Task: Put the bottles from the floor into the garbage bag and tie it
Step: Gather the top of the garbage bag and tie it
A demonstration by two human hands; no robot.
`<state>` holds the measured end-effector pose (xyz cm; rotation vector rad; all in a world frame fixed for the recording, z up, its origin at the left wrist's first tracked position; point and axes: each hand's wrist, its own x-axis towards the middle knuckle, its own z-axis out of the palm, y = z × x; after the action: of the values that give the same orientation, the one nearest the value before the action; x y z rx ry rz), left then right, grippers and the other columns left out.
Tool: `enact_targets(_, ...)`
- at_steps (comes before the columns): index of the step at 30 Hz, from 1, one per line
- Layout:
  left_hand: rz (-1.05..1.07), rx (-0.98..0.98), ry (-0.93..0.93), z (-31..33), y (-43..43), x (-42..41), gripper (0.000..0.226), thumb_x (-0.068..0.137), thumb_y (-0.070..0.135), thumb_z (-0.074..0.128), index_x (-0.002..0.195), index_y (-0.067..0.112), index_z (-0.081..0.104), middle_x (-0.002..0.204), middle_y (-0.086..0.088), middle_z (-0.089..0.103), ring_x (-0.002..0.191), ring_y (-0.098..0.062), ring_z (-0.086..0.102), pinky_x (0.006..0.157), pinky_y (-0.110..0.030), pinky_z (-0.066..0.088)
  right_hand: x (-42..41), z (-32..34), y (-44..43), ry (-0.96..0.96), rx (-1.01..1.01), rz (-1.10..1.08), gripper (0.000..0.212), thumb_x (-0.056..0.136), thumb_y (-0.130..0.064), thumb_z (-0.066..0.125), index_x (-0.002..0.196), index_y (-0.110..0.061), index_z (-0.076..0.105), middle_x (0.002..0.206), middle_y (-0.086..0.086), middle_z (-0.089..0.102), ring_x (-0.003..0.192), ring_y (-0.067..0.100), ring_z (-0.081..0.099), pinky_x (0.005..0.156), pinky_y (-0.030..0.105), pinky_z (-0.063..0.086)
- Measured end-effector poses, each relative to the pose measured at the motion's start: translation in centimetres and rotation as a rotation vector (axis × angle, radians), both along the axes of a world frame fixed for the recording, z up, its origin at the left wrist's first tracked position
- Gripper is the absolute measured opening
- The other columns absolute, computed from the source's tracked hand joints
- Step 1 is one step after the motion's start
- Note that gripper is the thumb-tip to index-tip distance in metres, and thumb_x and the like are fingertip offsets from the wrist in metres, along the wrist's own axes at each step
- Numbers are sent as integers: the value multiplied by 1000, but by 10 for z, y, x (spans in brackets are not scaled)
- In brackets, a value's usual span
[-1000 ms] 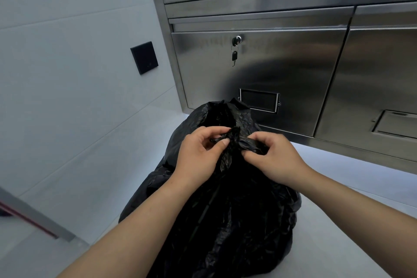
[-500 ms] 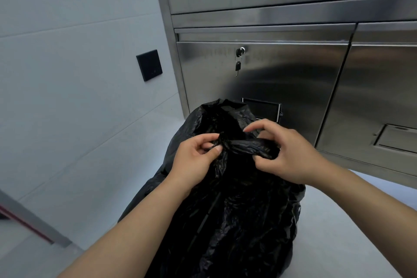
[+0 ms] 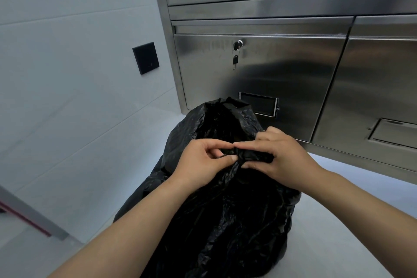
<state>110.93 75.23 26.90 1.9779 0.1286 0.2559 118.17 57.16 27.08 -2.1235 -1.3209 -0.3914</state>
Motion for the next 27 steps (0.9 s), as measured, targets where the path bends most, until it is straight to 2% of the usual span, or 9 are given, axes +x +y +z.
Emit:
enact_targets(5, -54, -37, -83, 4, 1, 0, 21, 68, 25, 81, 80, 41, 73, 56, 21, 59, 50, 6, 53, 56, -6, 41, 2, -2, -1, 92, 53, -60, 26, 73, -33, 73, 96, -21, 73, 70, -1, 60, 69, 7, 39, 63, 17, 35)
enact_targets(7, -51, -41, -109, 6, 1, -1, 18, 66, 30, 80, 80, 41, 74, 61, 21, 63, 55, 4, 57, 60, -7, 43, 4, -2, 1, 118, 43, -80, 21, 76, -34, 71, 93, -22, 74, 72, -1, 61, 71, 9, 41, 65, 15, 33)
enact_targets(10, -35, -84, -129, 7, 0, -2, 16, 72, 30, 76, 86, 36, 74, 77, 11, 74, 72, -5, 69, 69, -10, 48, 5, -3, 2, 126, 34, -118, 17, 80, -32, 69, 90, -20, 73, 74, -4, 59, 74, 14, 47, 67, 20, 37)
enact_targets(13, -46, -100, -129, 6, -4, -4, 27, 69, 28, 78, 95, 31, 73, 88, 0, 72, 76, -9, 70, 71, -12, 50, 3, -3, 2, 209, 84, -106, 11, 81, -27, 69, 87, -18, 72, 81, -10, 54, 78, 9, 53, 69, 19, 42)
enact_targets(15, -64, -40, -137, 5, -5, -5, 31, 68, 21, 80, 97, 30, 72, 93, 4, 67, 80, -8, 69, 75, -14, 51, 2, -4, 2, 265, 71, -77, 8, 82, -25, 69, 84, -18, 71, 83, -12, 60, 79, 3, 57, 70, 14, 42)
enact_targets(17, -57, 73, -166, 5, -3, -5, 28, 72, 18, 79, 95, 32, 71, 91, 9, 63, 80, -6, 66, 74, -13, 49, 1, -3, 2, 384, 56, -67, 6, 82, -27, 68, 82, -22, 71, 75, -12, 67, 76, 0, 61, 69, 13, 43)
enact_targets(22, -25, 178, -231, 6, -2, -3, 25, 79, 14, 72, 89, 37, 70, 88, 11, 61, 79, -3, 60, 73, -11, 47, -3, 0, 8, 743, 213, 39, 4, 86, -18, 64, 85, -21, 68, 68, -6, 73, 72, 2, 66, 76, 16, 49)
enact_targets(25, -41, 194, -244, 4, -4, -3, 21, 81, 16, 70, 91, 35, 70, 89, 12, 60, 82, -2, 59, 74, -10, 46, -2, 1, 8, 819, 245, 21, 10, 89, -22, 61, 82, -22, 68, 68, -4, 73, 68, 5, 66, 70, 17, 50)
enact_targets(27, -48, 231, -259, 2, -5, -3, 18, 80, 19, 72, 95, 28, 71, 89, 13, 59, 80, 2, 58, 71, -9, 44, -2, 1, 8, 792, 250, -44, 14, 88, -26, 61, 78, -24, 69, 67, -7, 72, 65, 3, 65, 65, 15, 49)
